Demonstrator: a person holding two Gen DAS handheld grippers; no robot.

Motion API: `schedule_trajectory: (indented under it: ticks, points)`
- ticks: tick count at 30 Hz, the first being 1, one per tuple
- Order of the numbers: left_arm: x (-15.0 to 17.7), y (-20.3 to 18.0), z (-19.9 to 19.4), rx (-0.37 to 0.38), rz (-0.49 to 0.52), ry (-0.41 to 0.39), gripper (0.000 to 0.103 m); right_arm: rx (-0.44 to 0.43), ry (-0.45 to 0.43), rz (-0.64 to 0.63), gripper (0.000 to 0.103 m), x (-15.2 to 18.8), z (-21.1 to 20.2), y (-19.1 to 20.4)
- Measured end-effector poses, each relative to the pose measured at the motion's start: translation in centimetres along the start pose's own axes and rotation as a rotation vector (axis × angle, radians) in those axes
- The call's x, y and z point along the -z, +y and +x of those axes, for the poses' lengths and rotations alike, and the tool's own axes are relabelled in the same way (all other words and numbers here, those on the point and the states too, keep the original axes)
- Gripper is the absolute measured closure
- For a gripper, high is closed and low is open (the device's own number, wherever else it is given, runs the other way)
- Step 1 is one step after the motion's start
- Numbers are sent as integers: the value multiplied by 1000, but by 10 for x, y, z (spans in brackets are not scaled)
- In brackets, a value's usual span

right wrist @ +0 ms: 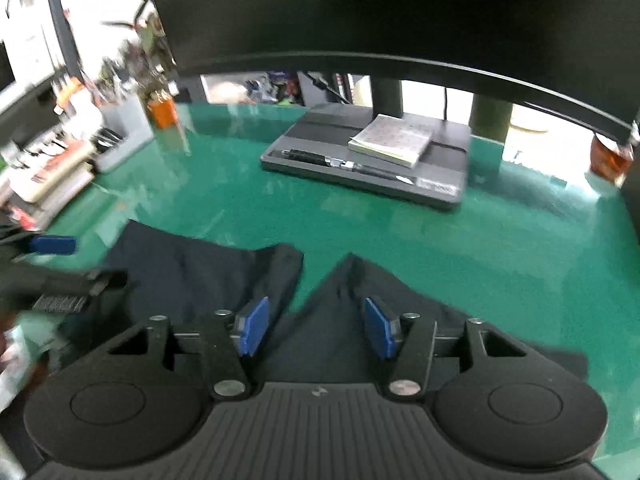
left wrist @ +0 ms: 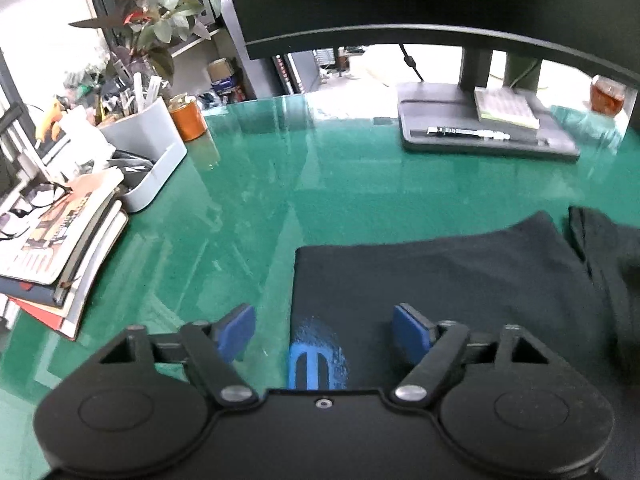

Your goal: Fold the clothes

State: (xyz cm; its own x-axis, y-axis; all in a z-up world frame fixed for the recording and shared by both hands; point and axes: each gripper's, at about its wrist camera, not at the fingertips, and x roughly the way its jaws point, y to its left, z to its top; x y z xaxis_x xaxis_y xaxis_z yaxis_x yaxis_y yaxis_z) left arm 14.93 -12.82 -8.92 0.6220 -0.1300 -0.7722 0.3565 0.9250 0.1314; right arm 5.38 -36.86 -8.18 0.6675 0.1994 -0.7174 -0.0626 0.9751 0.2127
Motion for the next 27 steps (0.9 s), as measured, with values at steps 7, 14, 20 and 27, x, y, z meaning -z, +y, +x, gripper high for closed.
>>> schedule_trajectory:
  ticks: [7,14,20,27]
  points:
    - [-14,-4,13,226,86,-4,84,-342,123,-146,69,52,-45,26]
    - [-20,-13,31,227,236,39,83,-565,164,-291,69,55,-19,91]
    - [-18,-15,32,227,259,16,83,-622,181,-377,69,56,7,133]
    - [-20,-10,33,236,261,2,78,-649,211,-562,67,76,16,169]
